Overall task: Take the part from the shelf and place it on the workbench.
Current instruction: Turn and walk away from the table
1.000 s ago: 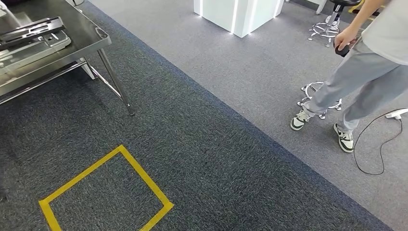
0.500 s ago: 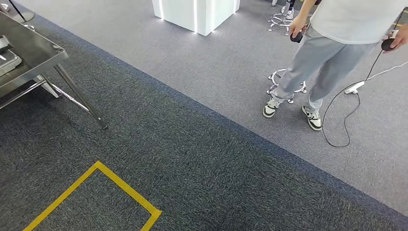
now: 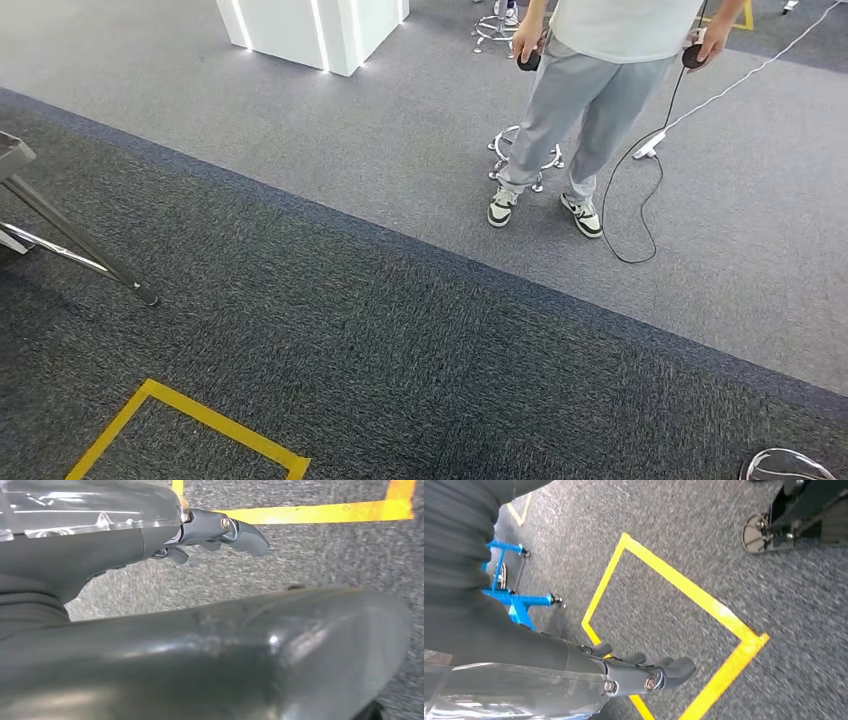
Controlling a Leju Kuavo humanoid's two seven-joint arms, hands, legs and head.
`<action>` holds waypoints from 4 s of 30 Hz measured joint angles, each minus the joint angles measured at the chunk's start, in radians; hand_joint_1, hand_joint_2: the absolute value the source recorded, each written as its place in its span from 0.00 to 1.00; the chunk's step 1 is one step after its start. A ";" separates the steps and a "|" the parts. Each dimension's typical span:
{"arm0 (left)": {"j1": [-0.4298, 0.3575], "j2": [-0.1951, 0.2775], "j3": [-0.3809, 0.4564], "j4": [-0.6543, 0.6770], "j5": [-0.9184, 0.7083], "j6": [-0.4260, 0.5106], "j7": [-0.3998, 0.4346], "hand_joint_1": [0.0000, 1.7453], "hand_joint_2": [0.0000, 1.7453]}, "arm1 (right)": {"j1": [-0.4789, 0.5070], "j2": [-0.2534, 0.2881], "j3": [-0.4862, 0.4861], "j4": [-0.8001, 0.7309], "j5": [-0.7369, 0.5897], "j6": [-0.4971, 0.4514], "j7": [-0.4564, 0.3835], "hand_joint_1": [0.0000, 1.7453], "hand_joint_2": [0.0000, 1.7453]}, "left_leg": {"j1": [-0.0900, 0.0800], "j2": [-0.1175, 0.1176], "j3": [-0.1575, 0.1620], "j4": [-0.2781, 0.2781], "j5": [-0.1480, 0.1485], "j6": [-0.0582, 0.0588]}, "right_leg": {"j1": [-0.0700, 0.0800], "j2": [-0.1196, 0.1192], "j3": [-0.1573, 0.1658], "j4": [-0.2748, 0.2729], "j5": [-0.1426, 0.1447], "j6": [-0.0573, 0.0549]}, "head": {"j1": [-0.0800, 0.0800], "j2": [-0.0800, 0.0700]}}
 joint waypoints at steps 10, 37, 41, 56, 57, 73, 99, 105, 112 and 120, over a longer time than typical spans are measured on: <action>0.004 -0.001 0.008 0.000 0.002 0.003 0.015 0.00 0.00 | 0.000 0.002 0.000 0.000 0.009 0.000 0.003 0.00 1.00 | -0.012 0.123 0.004 -0.013 0.004 0.020 | 0.005 -0.154 -0.034 0.095 -0.036 0.005 | 0.003 0.000; 0.005 -0.002 0.016 0.000 -0.008 -0.004 0.011 0.00 0.00 | -0.006 0.013 -0.004 -0.001 -0.011 -0.007 0.008 0.00 1.00 | -0.007 0.093 -0.024 -0.002 0.022 0.022 | 0.001 -0.114 -0.135 0.282 -0.136 0.018 | 0.006 0.000; 0.004 -0.002 0.016 0.000 -0.010 -0.004 0.007 0.00 0.00 | -0.006 0.013 -0.012 -0.001 -0.013 -0.007 0.009 0.00 1.00 | -0.011 0.139 -0.018 -0.001 0.016 0.016 | 0.007 -0.164 -0.013 0.070 -0.037 0.006 | 0.005 0.000; 0.008 -0.002 0.017 0.000 -0.021 -0.012 0.005 0.00 0.00 | -0.008 0.017 -0.023 -0.001 -0.017 -0.008 0.014 0.00 1.00 | -0.001 0.014 -0.070 0.107 -0.005 -0.023 | 0.011 -0.029 0.022 -0.008 -0.006 -0.037 | 0.001 0.000; 0.008 -0.001 0.017 0.000 -0.020 -0.012 0.005 0.00 0.00 | -0.009 0.018 -0.023 -0.001 -0.016 -0.009 0.015 0.00 1.00 | 0.000 -0.005 -0.050 0.056 0.015 -0.021 | 0.011 -0.018 0.019 -0.003 -0.007 -0.032 | 0.001 0.000; 0.006 -0.003 0.030 0.000 -0.016 -0.010 0.025 0.00 0.00 | -0.007 0.025 -0.023 -0.001 -0.008 -0.008 0.017 0.00 1.00 | -0.014 0.144 -0.016 -0.010 0.024 0.007 | 0.016 -0.191 0.018 0.002 -0.017 -0.010 | 0.007 0.000; 0.007 -0.003 0.045 0.000 -0.008 -0.012 0.034 0.00 0.00 | -0.008 0.032 -0.023 -0.001 0.004 0.003 0.011 0.00 1.00 | -0.002 0.089 -0.016 -0.016 0.027 0.015 | 0.001 -0.115 -0.131 0.270 -0.119 0.014 | 0.011 0.000; 0.003 -0.005 0.049 0.000 -0.013 -0.013 0.041 0.00 0.00 | -0.009 0.032 -0.023 -0.001 0.007 0.007 0.011 0.00 1.00 | -0.010 0.148 0.005 -0.015 0.009 -0.010 | 0.017 -0.181 0.010 -0.003 -0.008 -0.014 | 0.010 0.000; -0.001 -0.005 0.050 0.000 -0.021 -0.013 0.051 0.00 0.00 | -0.012 0.039 -0.024 -0.001 0.009 0.008 0.011 0.00 1.00 | -0.002 0.059 -0.095 0.219 -0.117 -0.043 | 0.007 -0.110 0.015 -0.016 0.004 -0.046 | 0.005 0.000; 0.002 -0.004 0.050 0.000 -0.023 -0.011 0.050 0.00 0.00 | -0.013 0.046 -0.024 -0.001 0.009 0.006 0.010 0.00 1.00 | -0.003 -0.021 -0.031 0.003 0.027 -0.023 | 0.009 -0.009 0.012 -0.001 -0.003 -0.027 | 0.005 0.000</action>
